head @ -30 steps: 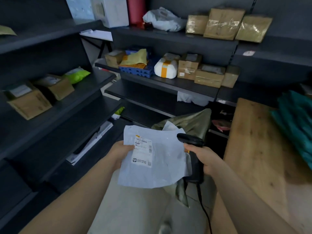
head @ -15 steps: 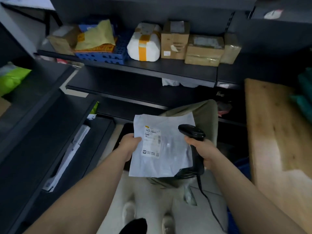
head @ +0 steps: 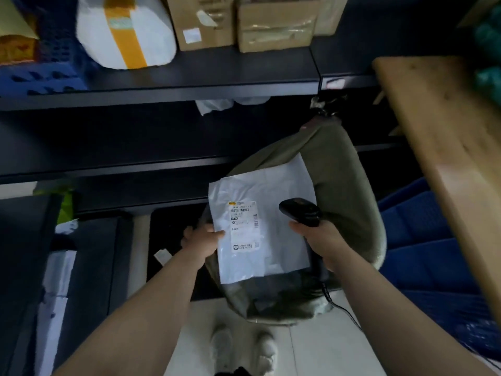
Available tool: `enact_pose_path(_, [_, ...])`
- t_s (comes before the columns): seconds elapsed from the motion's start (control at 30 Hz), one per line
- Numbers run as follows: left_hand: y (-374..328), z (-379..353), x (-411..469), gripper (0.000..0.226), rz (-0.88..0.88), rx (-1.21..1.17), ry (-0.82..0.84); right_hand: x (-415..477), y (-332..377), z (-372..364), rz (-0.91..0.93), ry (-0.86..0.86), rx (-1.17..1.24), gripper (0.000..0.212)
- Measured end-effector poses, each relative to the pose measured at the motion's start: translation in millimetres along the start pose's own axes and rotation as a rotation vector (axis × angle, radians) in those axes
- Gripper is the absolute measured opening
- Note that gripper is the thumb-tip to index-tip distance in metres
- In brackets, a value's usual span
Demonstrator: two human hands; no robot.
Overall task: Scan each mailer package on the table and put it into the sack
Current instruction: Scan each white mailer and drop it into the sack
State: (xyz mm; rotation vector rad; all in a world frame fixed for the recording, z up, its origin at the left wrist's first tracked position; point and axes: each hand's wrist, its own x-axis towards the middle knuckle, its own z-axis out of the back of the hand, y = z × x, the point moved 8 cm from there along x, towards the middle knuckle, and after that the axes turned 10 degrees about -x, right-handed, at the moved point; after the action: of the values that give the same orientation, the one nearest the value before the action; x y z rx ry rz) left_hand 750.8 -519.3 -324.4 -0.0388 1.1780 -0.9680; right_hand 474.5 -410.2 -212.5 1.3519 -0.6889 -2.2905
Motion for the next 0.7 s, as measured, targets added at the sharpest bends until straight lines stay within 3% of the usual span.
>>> enact_pose_path(0.1, [9,-12,18,0.042,0.045,-0.004,0.029,25,-18,-12,-0.043,-0.015,-0.094,0.028])
enact_pose_path(0.2, [13,-28,27,0.035,0.008,-0.232,0.076,41,-41,-22,-0.106,0.008,-0.123,0.029])
enact_pose_path(0.33, [4,-10,15,0.019,-0.193,-0.311,-0.142,46,-61,-33,-0.171,0.047,-0.156,0.038])
enact_pose_path(0.5, [-3,22,-19,0.024,-0.383,-0.408,-0.279,40,-66,-42,-0.186,0.057,-0.148,0.043])
enact_pose_path(0.6, [4,38,-34,0.027,-0.430,-0.358,-0.340,31,-59,-44,-0.172,0.064,-0.149,0.046])
enact_pose_path(0.7, [17,37,-42,0.033,-0.375,-0.226,-0.274,13,-49,-39,-0.135,0.056,-0.142,0.046])
